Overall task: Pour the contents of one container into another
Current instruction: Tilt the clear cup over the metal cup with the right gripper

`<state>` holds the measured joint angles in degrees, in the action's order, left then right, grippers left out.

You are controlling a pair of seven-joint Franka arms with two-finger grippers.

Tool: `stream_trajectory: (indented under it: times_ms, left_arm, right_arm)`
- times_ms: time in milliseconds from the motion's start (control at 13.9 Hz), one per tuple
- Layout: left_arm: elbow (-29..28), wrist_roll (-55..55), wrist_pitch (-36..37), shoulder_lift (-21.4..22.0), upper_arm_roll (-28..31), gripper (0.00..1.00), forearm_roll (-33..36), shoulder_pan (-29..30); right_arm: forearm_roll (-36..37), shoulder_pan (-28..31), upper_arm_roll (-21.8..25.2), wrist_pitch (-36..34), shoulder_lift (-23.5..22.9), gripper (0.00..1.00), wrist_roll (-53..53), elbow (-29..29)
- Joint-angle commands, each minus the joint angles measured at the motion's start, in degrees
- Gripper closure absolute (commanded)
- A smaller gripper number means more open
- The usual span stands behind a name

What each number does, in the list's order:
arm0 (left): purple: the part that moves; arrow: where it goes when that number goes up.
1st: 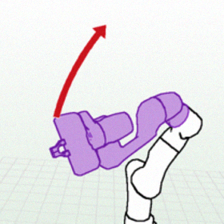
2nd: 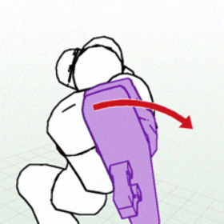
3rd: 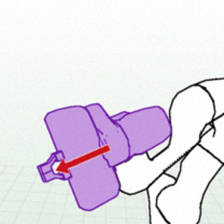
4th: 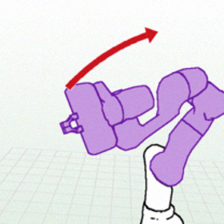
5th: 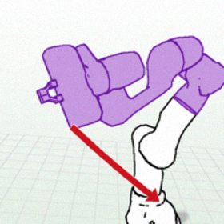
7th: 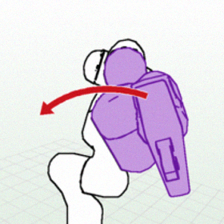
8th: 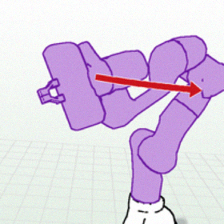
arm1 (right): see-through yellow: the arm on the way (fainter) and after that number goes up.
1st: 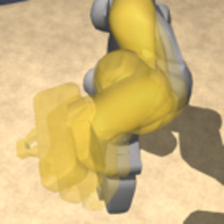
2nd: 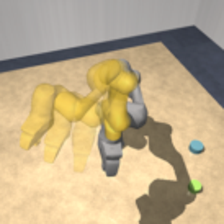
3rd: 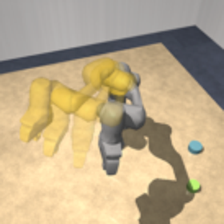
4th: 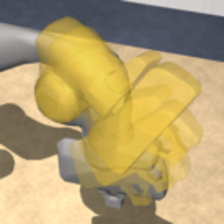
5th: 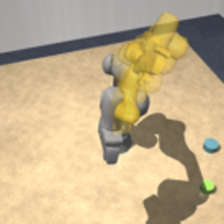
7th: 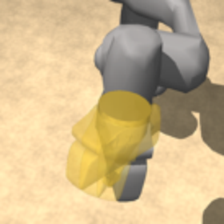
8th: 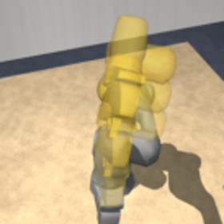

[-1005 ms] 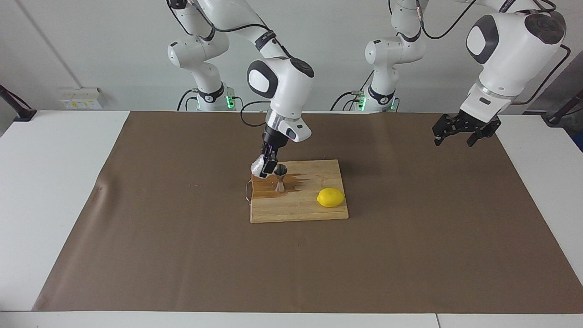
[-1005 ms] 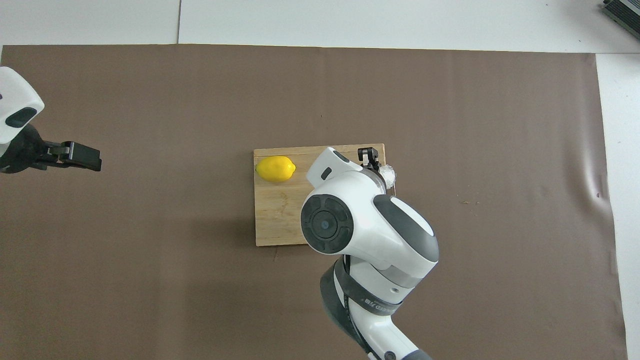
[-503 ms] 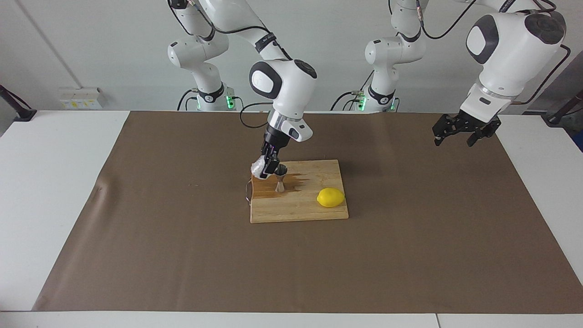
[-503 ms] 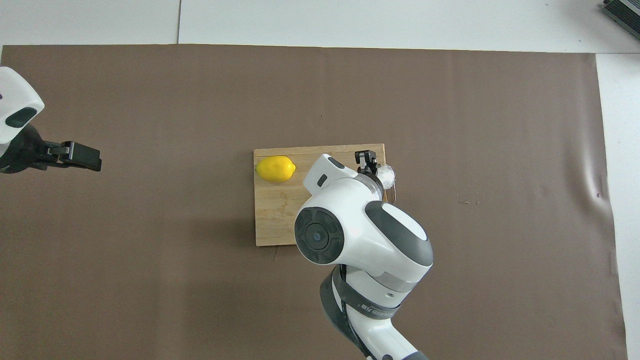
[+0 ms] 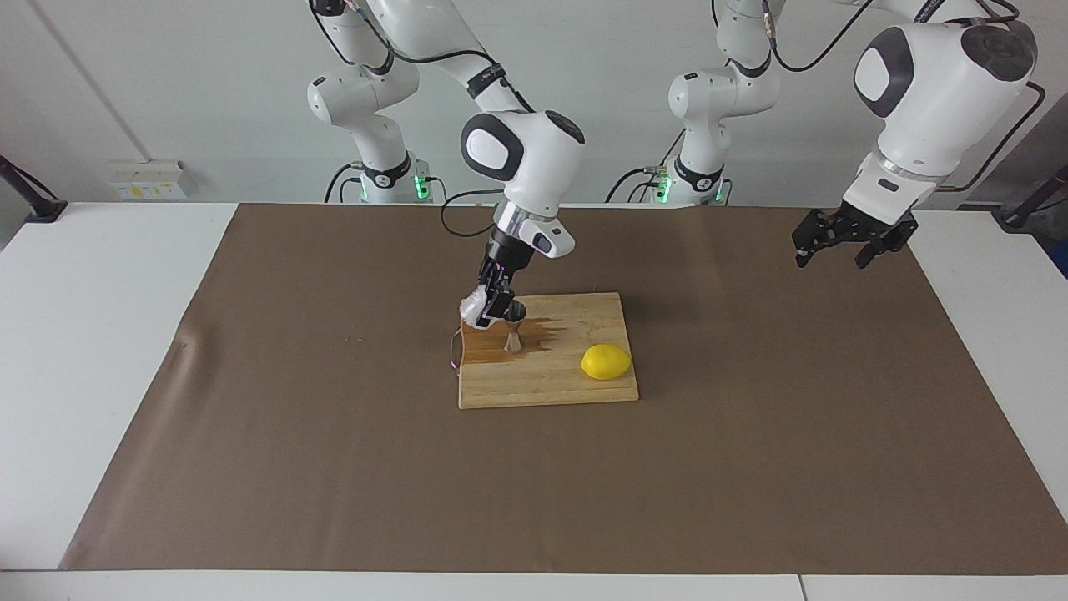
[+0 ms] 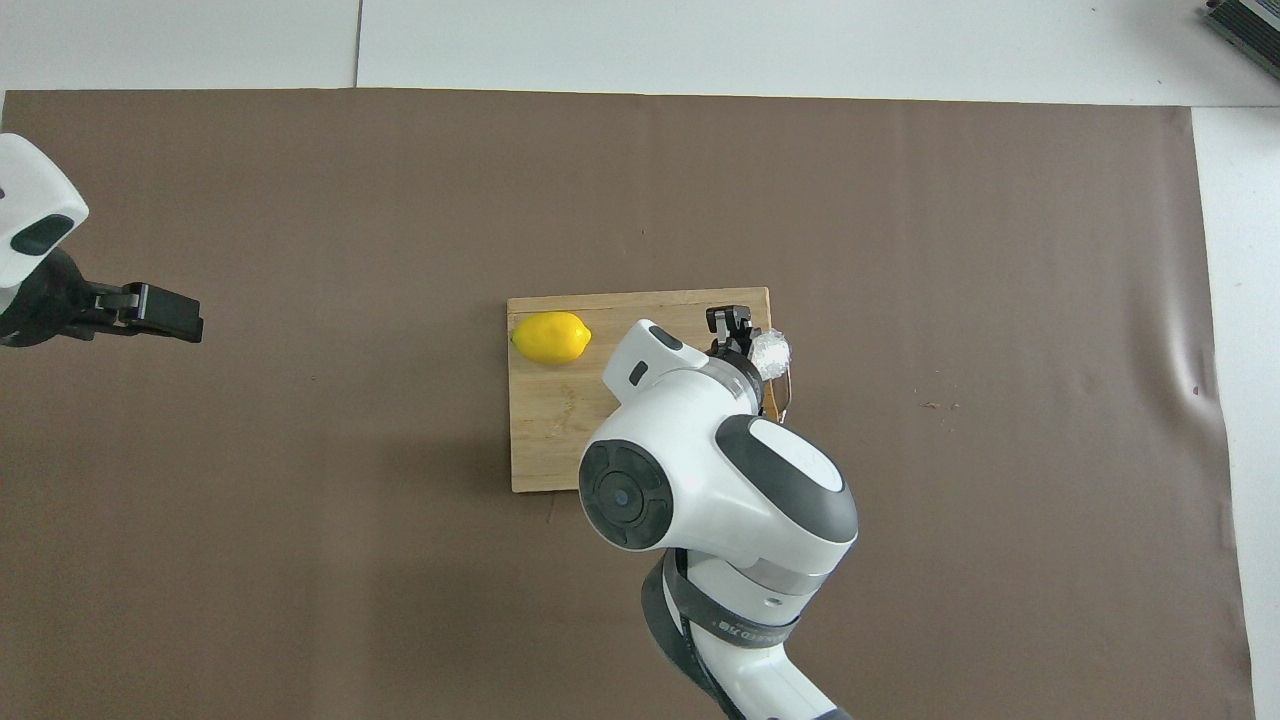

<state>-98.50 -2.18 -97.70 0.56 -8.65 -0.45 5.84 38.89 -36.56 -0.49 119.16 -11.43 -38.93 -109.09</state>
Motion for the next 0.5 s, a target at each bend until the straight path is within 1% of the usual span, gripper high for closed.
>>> stream_trajectory:
  times_ms: [0,431]
  left_arm:
    - [0.23,-0.10,1.10,0.23,-0.14,0.00,0.98,0.31]
    - [0.49,-0.19,0.84,0.23,-0.14,0.00,0.98,0.31]
  right_arm:
    - [2.42,-0.61,-0.30,1.17,1.85,1.00,2.02,-2.35]
    - [4.96,-1.41,-0.30,1.17,2.55,1.00,3.07,-3.14]
